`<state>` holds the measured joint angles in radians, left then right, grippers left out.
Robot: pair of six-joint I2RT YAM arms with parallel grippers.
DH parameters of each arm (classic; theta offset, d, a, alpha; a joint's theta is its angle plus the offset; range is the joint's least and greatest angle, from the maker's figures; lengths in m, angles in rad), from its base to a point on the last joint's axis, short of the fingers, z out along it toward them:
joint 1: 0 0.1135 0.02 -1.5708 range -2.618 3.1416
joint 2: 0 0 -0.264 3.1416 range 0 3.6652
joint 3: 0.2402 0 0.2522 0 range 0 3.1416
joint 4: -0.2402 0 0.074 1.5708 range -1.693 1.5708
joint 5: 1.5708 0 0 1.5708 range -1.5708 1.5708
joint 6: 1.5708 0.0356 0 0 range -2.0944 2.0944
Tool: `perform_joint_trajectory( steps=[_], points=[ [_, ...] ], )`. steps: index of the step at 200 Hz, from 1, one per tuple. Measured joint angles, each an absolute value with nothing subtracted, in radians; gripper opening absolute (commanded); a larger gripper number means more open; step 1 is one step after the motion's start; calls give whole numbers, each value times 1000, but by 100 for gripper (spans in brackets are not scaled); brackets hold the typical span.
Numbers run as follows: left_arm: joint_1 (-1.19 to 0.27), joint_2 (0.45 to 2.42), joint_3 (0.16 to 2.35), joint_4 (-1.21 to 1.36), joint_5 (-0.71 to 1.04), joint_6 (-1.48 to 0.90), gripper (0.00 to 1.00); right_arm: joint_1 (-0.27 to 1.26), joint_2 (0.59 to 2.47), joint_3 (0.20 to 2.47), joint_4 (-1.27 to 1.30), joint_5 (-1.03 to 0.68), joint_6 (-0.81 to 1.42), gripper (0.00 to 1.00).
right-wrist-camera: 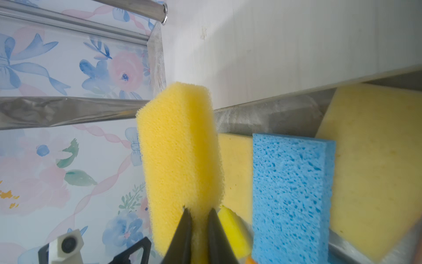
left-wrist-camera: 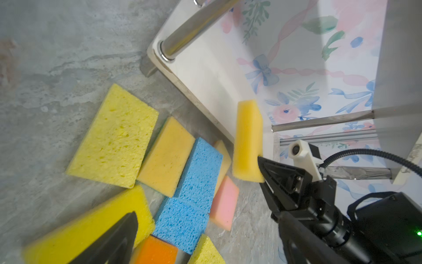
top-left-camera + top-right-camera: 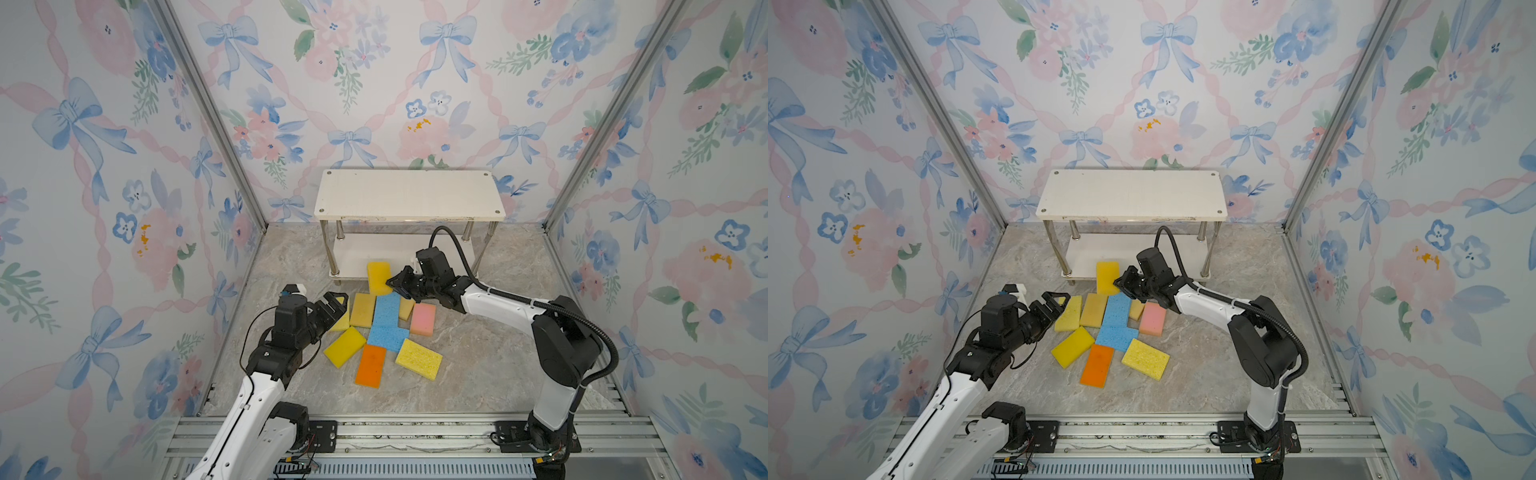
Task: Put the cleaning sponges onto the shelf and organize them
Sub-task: 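Carry the yellow sponge under the shelf top with right gripper while left draws back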
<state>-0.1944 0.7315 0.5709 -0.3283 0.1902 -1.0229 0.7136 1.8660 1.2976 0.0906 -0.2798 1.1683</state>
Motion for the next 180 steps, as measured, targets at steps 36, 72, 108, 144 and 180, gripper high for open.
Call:
perform_joint_trajectory(
  steps=[36, 72, 108, 144, 180],
  points=[
    [-189, 711, 569, -414, 190, -979, 98, 735, 1996, 1459, 126, -238, 1181, 16],
    [-189, 701, 560, -453, 207, -948, 98, 736, 2121, 1603, 132, -228, 1190, 16],
    [-189, 698, 553, -488, 225, -912, 98, 743, 2209, 1705, 133, -225, 1190, 16],
    [-188, 703, 553, -520, 229, -866, 98, 753, 2256, 1770, 141, -226, 1190, 16],
    [-188, 701, 553, -552, 228, -839, 98, 762, 2305, 1821, 154, -227, 1198, 17]
  ],
)
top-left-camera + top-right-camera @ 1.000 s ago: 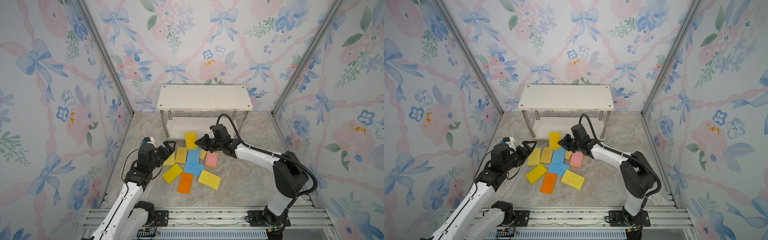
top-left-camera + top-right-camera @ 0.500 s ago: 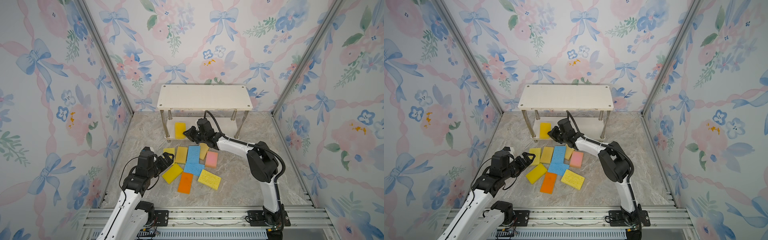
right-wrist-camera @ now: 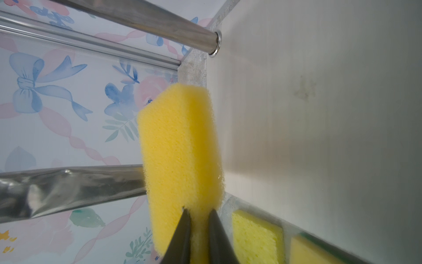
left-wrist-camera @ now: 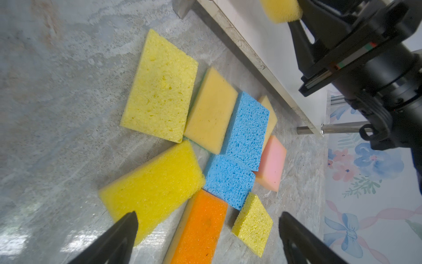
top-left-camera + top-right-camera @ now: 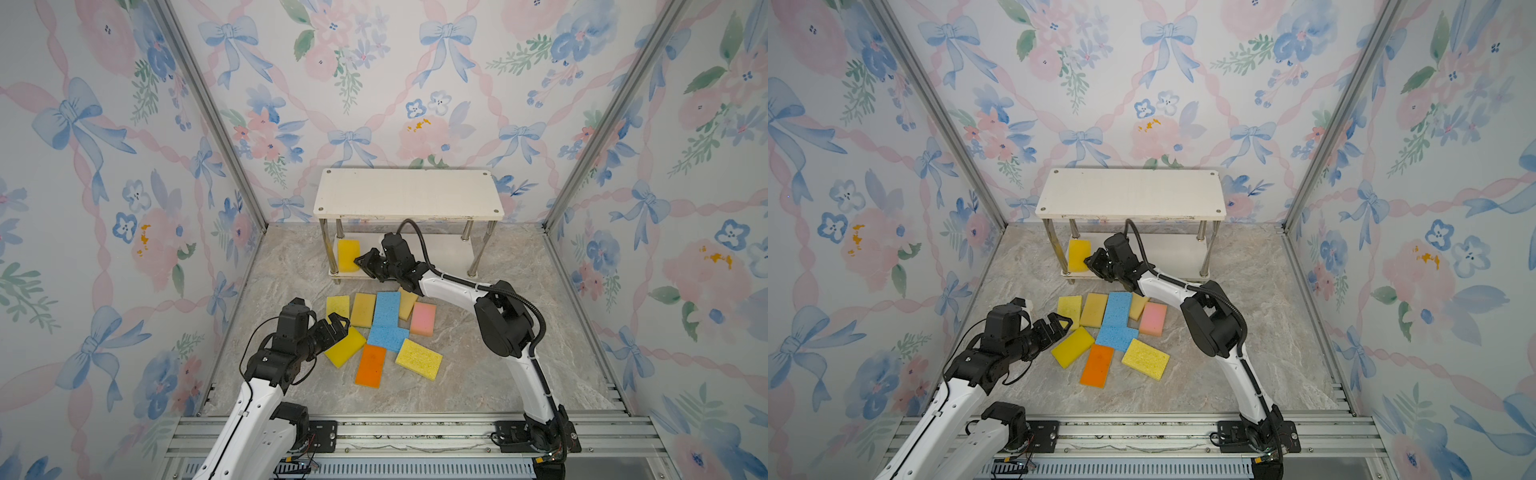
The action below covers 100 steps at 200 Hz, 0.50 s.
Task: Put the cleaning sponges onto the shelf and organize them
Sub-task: 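Carry the yellow sponge under the shelf top with right gripper while left draws back, then lower the yellow sponge onto the lower shelf tier with the right gripper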
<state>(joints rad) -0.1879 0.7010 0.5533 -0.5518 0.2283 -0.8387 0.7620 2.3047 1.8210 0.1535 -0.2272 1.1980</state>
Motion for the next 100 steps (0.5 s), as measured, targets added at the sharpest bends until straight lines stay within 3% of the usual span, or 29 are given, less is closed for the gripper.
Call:
perform_joint_trajectory(
  steps=[100],
  points=[
    [-186, 681, 564, -617, 224, -807, 98, 763, 2396, 1870, 131, -223, 1221, 17]
  ],
)
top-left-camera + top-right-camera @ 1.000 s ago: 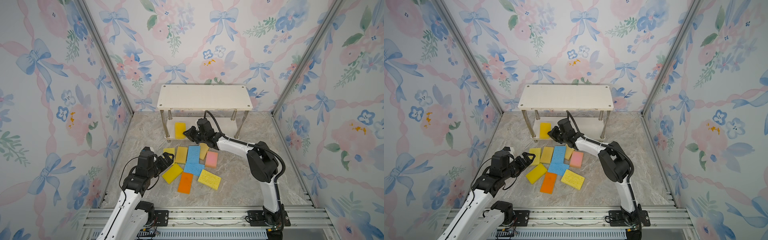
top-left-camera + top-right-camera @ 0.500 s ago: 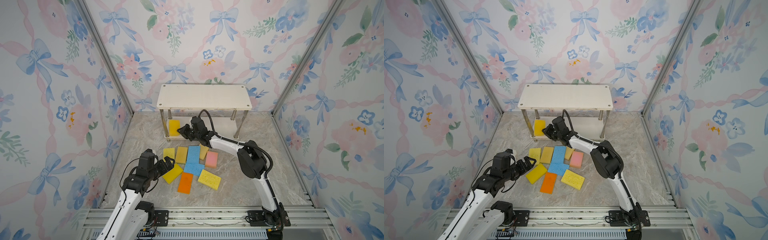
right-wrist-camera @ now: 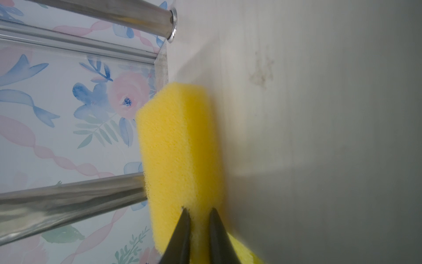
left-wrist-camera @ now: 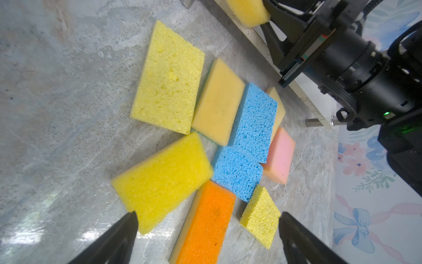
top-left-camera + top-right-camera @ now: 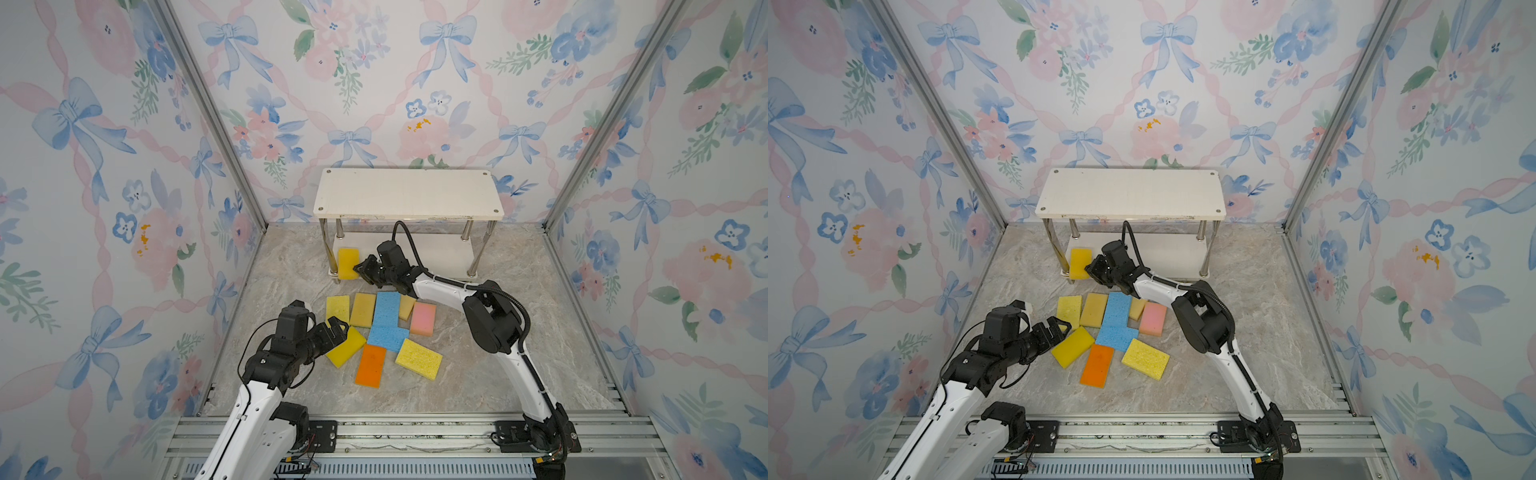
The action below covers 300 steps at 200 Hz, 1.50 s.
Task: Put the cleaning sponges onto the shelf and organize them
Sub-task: 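Lower the yellow sponge onto the lower shelf tier with the right gripper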
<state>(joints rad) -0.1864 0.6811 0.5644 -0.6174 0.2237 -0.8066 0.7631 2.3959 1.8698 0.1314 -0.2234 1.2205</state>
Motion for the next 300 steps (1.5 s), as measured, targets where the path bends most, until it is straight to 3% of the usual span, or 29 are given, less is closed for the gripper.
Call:
perform_joint_trajectory(
  steps=[119, 132, 147, 187, 300],
  points=[
    [-180, 686, 565, -628, 220, -794, 98, 755, 2469, 2001, 59, -197, 1196, 19],
    [-179, 691, 566, -628, 218, -788, 98, 754, 2471, 2009, 51, -193, 1190, 23],
    [-178, 696, 567, -628, 216, -785, 98, 753, 2471, 2010, 46, -186, 1185, 35],
    [-176, 698, 567, -628, 212, -780, 98, 752, 2471, 2017, 56, -183, 1171, 50],
    [-176, 675, 570, -630, 206, -779, 98, 752, 2373, 1842, 144, -178, 1171, 51]
  ],
)
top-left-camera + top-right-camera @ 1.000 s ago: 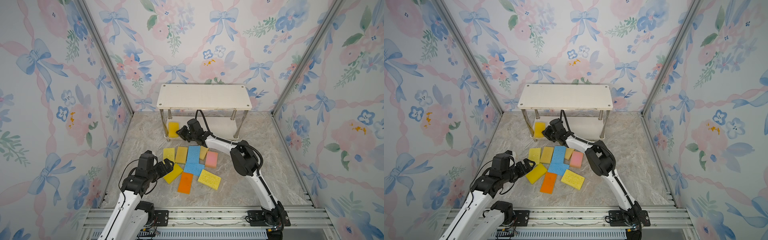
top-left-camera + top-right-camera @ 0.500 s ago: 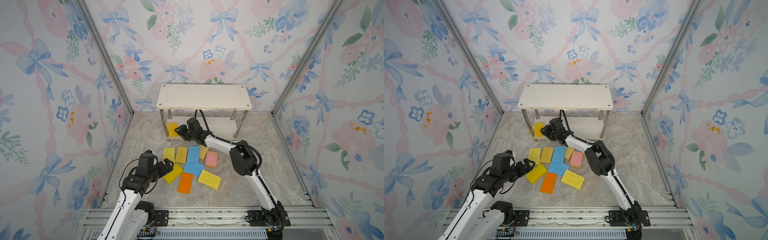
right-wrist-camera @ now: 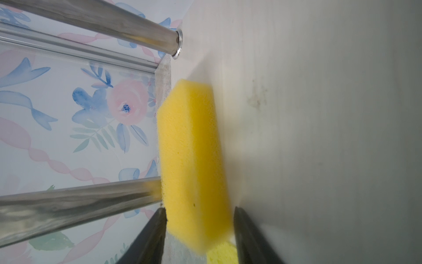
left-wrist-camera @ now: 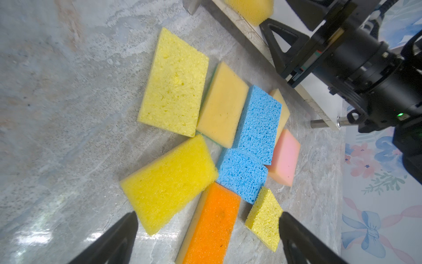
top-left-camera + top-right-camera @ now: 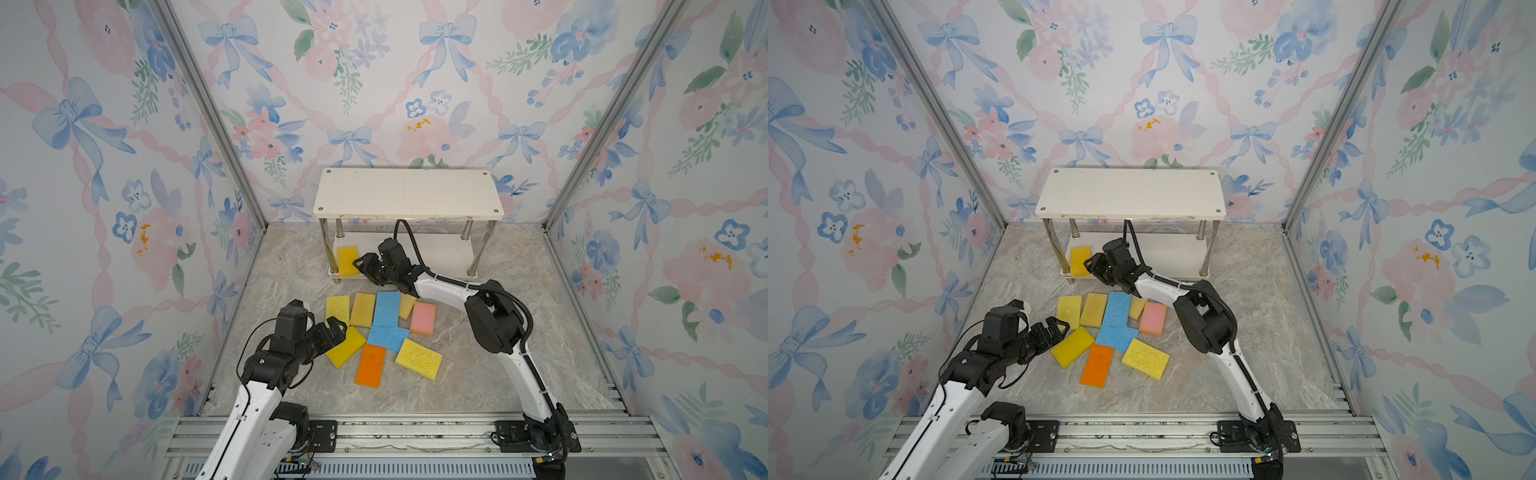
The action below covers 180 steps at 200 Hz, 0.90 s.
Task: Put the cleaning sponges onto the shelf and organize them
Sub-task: 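Lower the yellow sponge onto the lower shelf tier with the right gripper, then release the yellow sponge and swing the right gripper back toward the pink sponge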
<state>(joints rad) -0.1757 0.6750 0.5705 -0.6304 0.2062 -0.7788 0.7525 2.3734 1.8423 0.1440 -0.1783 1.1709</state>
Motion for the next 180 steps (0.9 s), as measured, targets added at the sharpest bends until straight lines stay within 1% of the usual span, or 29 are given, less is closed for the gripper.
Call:
perform_joint_trajectory(
  steps=[56, 129, 150, 180],
  points=[
    [-176, 664, 570, -632, 209, -781, 98, 752, 2368, 1828, 160, -178, 1173, 51],
    [-176, 664, 570, -632, 209, -782, 98, 739, 2343, 1813, 121, -203, 1119, 51],
    [-175, 670, 570, -630, 209, -782, 98, 739, 2258, 1719, 77, -201, 1069, 51],
    [-175, 698, 570, -614, 221, -782, 98, 740, 2005, 1491, -8, -169, 989, 52]
  ],
)
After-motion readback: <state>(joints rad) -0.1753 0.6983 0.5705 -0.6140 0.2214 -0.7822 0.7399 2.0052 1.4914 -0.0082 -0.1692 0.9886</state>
